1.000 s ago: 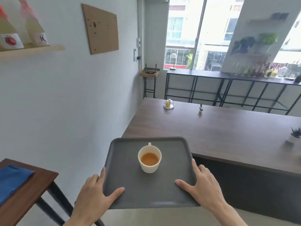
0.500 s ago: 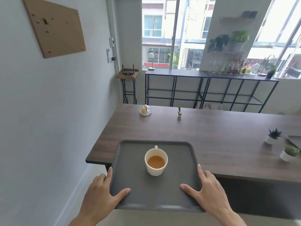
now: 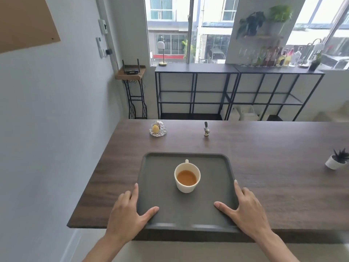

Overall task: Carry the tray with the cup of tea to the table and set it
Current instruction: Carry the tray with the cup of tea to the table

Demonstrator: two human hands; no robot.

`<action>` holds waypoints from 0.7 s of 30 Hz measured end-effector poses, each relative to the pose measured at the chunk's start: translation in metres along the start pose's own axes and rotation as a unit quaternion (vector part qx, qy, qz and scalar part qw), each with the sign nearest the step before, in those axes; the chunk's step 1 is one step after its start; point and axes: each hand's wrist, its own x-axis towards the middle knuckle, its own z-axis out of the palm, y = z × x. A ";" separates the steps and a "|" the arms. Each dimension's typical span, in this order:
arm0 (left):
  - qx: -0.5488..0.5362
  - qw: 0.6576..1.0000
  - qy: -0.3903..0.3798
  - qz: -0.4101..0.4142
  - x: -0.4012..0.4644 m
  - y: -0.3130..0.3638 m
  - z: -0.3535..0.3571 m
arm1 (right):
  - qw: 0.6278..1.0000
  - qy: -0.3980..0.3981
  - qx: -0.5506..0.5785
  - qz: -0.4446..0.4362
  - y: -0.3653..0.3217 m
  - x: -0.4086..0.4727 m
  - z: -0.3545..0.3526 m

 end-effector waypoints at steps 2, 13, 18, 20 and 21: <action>0.002 1.000 0.000 0.004 0.024 0.002 0.008 | 1.000 -0.002 -0.004 0.005 0.003 0.021 0.006; 0.007 1.000 -0.008 0.003 0.133 0.013 0.062 | 0.999 -0.026 -0.009 0.021 0.031 0.133 0.034; 0.007 1.000 -0.007 -0.002 0.164 0.018 0.080 | 0.999 -0.031 -0.014 0.014 0.043 0.171 0.046; 0.013 1.000 -0.007 -0.006 0.173 0.021 0.086 | 0.999 -0.035 -0.022 0.010 0.048 0.184 0.050; 0.013 1.000 -0.008 -0.008 0.177 0.022 0.089 | 0.999 -0.038 -0.025 0.008 0.049 0.189 0.052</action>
